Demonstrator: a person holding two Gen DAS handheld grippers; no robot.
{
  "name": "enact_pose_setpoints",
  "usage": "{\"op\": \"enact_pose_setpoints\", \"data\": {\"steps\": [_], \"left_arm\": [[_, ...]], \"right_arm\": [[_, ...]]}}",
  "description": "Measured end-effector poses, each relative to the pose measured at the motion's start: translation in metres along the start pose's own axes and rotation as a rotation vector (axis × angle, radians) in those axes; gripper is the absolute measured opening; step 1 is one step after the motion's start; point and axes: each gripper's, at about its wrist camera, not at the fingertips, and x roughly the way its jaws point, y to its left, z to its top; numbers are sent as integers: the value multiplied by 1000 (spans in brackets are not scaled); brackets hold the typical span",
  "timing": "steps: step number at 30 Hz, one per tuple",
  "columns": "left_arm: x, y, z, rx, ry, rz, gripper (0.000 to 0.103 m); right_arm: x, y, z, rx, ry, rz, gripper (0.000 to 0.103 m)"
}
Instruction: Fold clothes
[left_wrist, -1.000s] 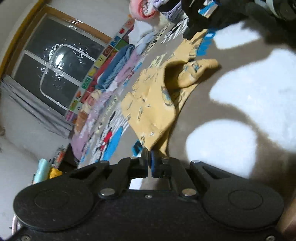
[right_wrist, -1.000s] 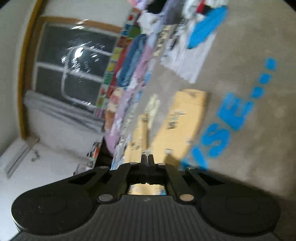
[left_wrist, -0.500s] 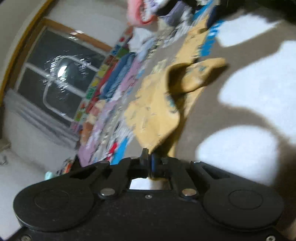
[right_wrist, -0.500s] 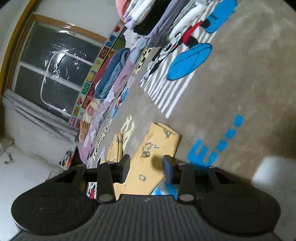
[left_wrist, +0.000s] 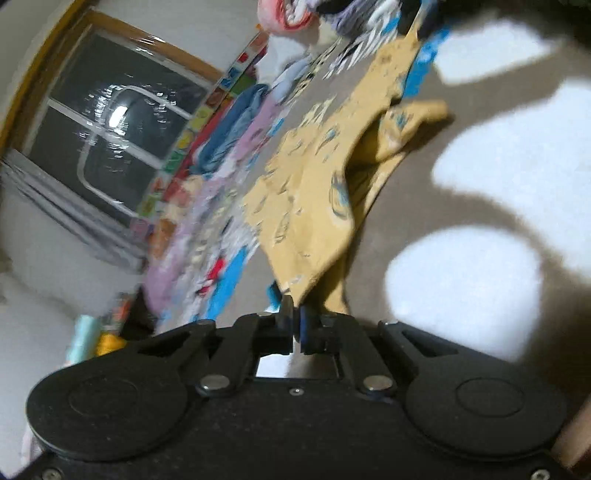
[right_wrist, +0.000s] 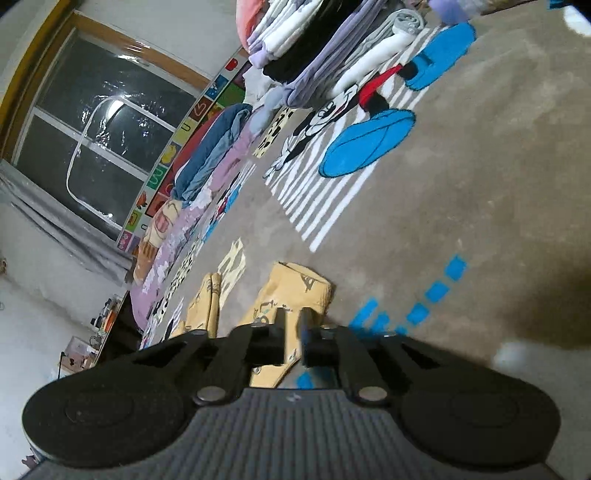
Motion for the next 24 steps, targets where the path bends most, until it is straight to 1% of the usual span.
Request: {"op": "enact_pose_setpoints", "data": {"steps": [1, 2, 4, 5, 6, 7, 8, 10, 12, 13, 14, 15, 16, 18, 20, 21, 23, 24], "left_arm": [[-4, 9, 0, -26, 4, -48, 2], [-8, 21, -2, -71, 9, -94, 4], [-13, 47, -5, -171, 11, -177, 13], [-16, 61, -7, -224, 7, -211, 16], [-16, 73, -9, -289, 2, -220, 23], [-15, 85, -11, -356, -4, -225, 26], [-15, 97, -13, -423, -9, -229, 26], [-7, 122, -20, -573, -6, -209, 26], [1, 135, -23, -678, 3, -210, 26], [8, 138, -21, -702, -3, -225, 26], [13, 138, -18, -709, -8, -239, 26], [17, 134, -15, -706, -10, -255, 26], [22, 130, -11, -701, -10, -272, 26], [27, 120, -7, -692, -5, -315, 26], [30, 110, -4, -658, -4, -366, 26], [31, 104, -3, -632, 9, -386, 26], [33, 89, -3, -577, 39, -421, 26], [34, 85, -4, -562, 44, -420, 26]], "right_arm": [[0, 0, -1, 10, 11, 8, 25], [1, -1, -1, 20, 21, 16, 27], [1, -1, -2, 41, 43, 32, 35], [2, -1, -3, 51, 54, 41, 35], [2, -2, -4, 61, 64, 49, 35], [2, -2, -4, 72, 75, 57, 35], [3, -2, -5, 82, 86, 65, 35], [3, -3, -6, 102, 107, 81, 34], [4, -3, -7, 123, 129, 97, 33], [5, -4, -7, 132, 133, 102, 27], [8, -4, -8, 132, 121, 98, 22], [10, -4, -8, 118, 109, 91, 9], [13, -4, -9, 104, 97, 84, 0], [16, -4, -11, 77, 73, 74, 1], [12, 1, -8, 50, 48, 81, 2], [10, 4, -7, 37, 35, 85, 3], [6, 5, 1, 34, 11, 103, 3], [5, 5, 6, 37, 6, 111, 3]]}}
